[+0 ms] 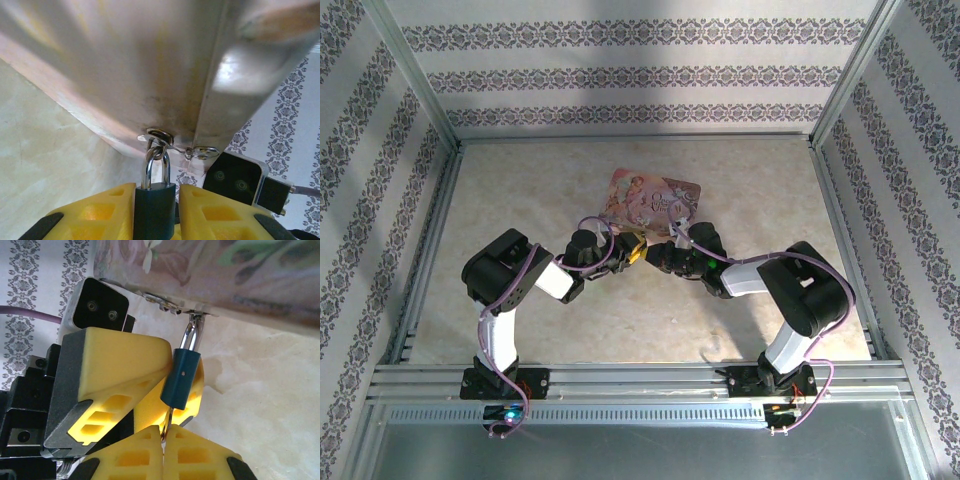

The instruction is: Unlock a padlock with a key

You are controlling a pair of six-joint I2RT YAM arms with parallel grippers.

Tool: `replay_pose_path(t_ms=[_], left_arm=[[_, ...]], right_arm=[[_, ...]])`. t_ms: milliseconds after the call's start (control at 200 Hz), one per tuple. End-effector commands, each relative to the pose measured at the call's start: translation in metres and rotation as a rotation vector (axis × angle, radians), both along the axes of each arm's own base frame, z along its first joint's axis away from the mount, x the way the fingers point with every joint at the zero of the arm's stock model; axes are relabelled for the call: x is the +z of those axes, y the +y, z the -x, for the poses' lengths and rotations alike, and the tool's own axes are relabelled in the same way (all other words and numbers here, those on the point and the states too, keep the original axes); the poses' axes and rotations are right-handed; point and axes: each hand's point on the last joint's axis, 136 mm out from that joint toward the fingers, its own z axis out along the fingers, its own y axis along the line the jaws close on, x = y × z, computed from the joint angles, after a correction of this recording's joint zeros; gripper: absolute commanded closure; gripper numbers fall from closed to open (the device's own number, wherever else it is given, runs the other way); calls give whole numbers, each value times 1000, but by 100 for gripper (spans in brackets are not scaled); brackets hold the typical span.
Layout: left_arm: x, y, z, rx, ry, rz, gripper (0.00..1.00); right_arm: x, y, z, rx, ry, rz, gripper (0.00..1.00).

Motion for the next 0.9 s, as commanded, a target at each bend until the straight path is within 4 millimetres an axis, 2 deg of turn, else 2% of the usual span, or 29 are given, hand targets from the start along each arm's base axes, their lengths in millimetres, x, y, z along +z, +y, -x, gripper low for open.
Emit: replay_pose_path(t_ms=[0, 215, 320, 480, 600, 755, 895], left_arm=[[22, -12, -3, -20, -71, 62, 75], [22, -10, -3, -10, -71, 49, 87], [24, -9, -2, -9, -74, 41, 91], [30, -8, -1, -8, -83, 25, 91], [34, -7, 0, -9, -81, 15, 91], [38, -6, 4, -2, -63, 2, 93], [40, -5, 8, 8, -32, -13, 93]], right_arm=[[11, 8, 4, 43, -25, -62, 100], [7, -1, 3, 6, -24, -44, 100], [6, -8, 5, -13, -28, -23, 88], [5, -25, 9, -49, -54, 46, 71], [8, -40, 14, -64, -104, 141, 63], [28, -59, 20, -52, -259, 296, 57], [54, -62, 31, 43, -519, 501, 56]])
